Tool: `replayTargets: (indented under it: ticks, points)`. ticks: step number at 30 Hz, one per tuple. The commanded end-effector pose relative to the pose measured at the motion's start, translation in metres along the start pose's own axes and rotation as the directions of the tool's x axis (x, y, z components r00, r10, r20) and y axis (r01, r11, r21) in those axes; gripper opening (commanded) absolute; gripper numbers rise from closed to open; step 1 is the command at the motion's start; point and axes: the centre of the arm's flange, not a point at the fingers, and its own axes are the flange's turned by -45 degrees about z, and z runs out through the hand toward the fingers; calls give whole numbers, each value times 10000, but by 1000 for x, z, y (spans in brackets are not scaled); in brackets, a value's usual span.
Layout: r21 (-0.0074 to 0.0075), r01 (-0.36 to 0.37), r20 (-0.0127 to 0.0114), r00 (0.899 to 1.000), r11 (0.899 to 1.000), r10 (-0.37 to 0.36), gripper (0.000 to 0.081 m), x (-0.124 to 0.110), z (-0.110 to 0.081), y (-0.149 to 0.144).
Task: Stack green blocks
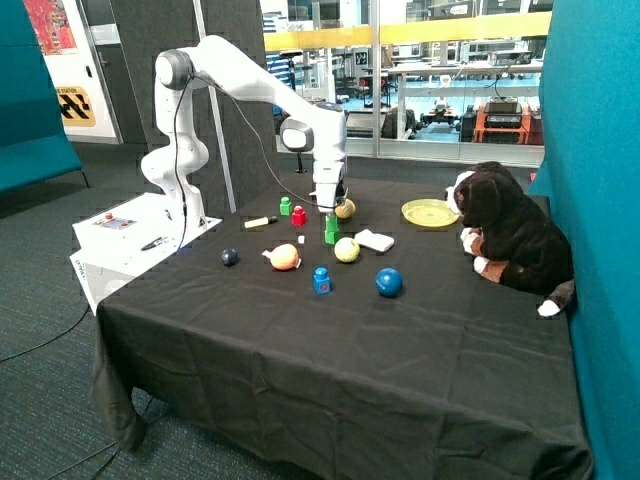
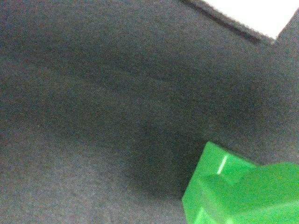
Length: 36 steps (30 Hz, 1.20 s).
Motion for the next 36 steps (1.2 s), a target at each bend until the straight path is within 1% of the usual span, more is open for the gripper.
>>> replayTargets:
  ticks: [1,2,8,12,29,32,36]
  points:
    - [-19,31,18,10000,10000,-31,554,2,1,-2]
    - [-19,39,18,10000,10000,-39,598,2,0,-2]
    - [-19,80,18,10000,10000,-80,729,2,0,-4]
    - [-19,94,19,10000,10000,-93,797,2,-1,-5]
    - [-19,90,19,10000,10000,-90,808,-4,-3,-2]
    - [-19,115,19,9999,9999,-115,808,-5,-7,-2]
    - [-19,137,19,9999,9999,-137,808,-6,-16,-4]
